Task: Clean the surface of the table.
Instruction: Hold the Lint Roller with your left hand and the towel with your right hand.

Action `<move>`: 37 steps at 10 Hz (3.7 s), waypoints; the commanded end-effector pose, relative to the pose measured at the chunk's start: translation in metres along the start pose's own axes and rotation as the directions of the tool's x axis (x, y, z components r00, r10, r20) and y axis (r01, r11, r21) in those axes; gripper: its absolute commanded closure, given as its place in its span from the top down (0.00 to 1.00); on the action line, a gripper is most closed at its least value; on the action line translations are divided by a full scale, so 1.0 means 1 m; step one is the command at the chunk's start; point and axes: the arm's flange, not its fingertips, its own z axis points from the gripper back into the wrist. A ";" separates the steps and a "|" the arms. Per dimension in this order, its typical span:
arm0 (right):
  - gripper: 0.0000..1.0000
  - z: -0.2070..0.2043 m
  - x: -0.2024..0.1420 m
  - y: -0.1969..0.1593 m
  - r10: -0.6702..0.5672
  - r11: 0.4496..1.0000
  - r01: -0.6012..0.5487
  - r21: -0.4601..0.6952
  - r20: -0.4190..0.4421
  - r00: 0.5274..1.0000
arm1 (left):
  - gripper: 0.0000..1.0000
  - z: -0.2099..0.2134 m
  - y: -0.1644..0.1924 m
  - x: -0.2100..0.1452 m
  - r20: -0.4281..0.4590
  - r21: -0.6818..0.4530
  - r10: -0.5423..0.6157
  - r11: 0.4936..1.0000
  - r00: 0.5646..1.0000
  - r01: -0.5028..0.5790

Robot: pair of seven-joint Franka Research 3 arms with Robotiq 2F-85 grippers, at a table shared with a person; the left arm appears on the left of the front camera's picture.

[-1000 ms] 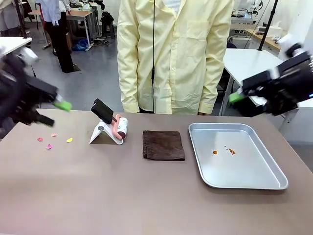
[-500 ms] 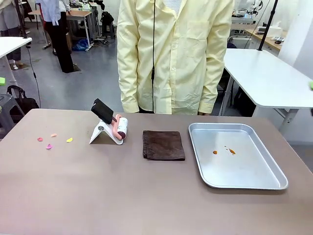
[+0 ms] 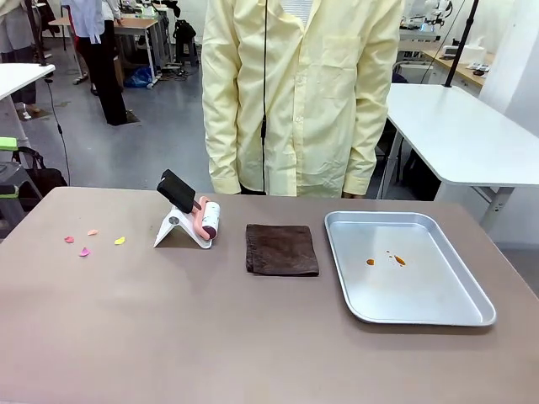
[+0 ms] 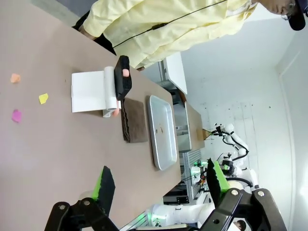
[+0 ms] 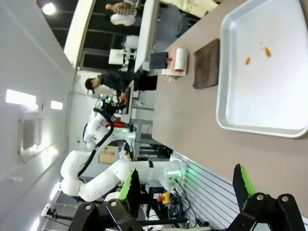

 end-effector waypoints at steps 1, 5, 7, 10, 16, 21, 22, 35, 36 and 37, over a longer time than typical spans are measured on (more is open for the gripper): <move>1.00 -0.074 -0.080 -0.023 0.017 1.000 -0.017 -0.003 0.051 0.999 | 1.00 -0.020 0.014 -0.055 0.024 -0.036 -0.019 0.999 1.000 0.020; 1.00 0.000 0.000 0.000 0.000 1.000 0.000 0.000 0.000 1.000 | 1.00 -0.004 0.004 0.002 0.010 -0.011 0.002 1.000 1.000 -0.002; 1.00 -0.004 -0.001 -0.004 -0.015 1.000 0.015 -0.015 -0.009 1.000 | 1.00 -0.007 0.008 0.002 0.010 0.003 0.005 1.000 1.000 -0.005; 1.00 -0.088 0.023 0.056 0.140 0.941 -0.172 -0.291 -0.128 0.982 | 1.00 -0.060 -0.046 0.003 -0.162 0.088 -0.155 0.981 0.975 0.170; 1.00 -0.340 0.059 0.087 0.076 0.813 -0.402 -0.420 -0.609 0.790 | 1.00 -0.176 -0.094 0.026 -0.404 0.233 -0.173 0.930 0.898 0.284; 1.00 -0.442 0.049 0.080 0.145 0.822 -0.234 -0.520 -0.206 0.968 | 1.00 -0.193 -0.088 0.023 -0.419 0.280 -0.157 0.915 0.895 0.291; 1.00 -0.446 0.051 0.077 0.145 0.808 -0.238 -0.539 -0.209 0.967 | 1.00 -0.196 -0.087 0.023 -0.421 0.285 -0.150 0.914 0.895 0.287; 1.00 -0.531 0.137 0.085 0.129 0.688 -0.320 -0.651 -0.324 0.937 | 1.00 -0.265 -0.097 0.096 -0.420 0.367 0.015 0.917 0.907 0.155; 1.00 -0.535 0.144 0.083 0.114 0.683 -0.311 -0.661 -0.325 0.939 | 1.00 -0.262 -0.091 0.100 -0.424 0.406 0.031 0.900 0.905 0.160; 1.00 -0.538 0.152 0.080 0.077 0.684 -0.293 -0.668 -0.333 0.940 | 1.00 -0.258 -0.086 0.106 -0.424 0.440 0.046 0.884 0.904 0.161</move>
